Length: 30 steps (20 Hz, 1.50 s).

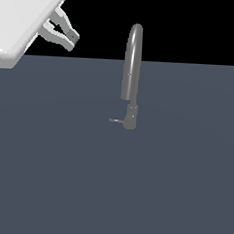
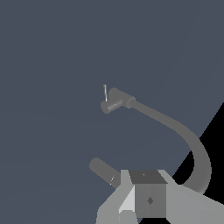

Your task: Turn on the faucet by rotating a designated handle.

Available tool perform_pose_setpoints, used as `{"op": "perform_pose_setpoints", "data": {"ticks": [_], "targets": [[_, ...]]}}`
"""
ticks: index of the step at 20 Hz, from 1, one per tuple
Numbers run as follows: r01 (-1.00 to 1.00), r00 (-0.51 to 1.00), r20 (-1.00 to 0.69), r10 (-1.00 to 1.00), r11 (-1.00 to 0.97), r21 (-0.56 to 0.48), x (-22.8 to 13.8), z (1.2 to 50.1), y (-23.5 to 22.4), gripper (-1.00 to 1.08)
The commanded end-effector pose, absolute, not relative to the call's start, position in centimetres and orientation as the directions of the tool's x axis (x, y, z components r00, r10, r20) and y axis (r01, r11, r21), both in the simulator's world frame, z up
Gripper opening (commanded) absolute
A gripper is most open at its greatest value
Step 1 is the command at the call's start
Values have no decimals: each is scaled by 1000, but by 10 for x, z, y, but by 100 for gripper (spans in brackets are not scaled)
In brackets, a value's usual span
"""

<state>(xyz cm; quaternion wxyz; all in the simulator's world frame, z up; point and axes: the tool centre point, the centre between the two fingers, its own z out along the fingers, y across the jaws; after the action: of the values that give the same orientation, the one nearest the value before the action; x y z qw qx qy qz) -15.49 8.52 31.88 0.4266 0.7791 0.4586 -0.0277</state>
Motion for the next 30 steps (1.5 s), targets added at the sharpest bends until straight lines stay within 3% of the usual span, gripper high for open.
{"op": "perform_pose_setpoints", "data": {"ticks": [1,30], "targets": [[749,543,-467,698,-152,645,-152,308,87,-100],[699,243,-758,605,433,569,-122,205,81,-100]]}}
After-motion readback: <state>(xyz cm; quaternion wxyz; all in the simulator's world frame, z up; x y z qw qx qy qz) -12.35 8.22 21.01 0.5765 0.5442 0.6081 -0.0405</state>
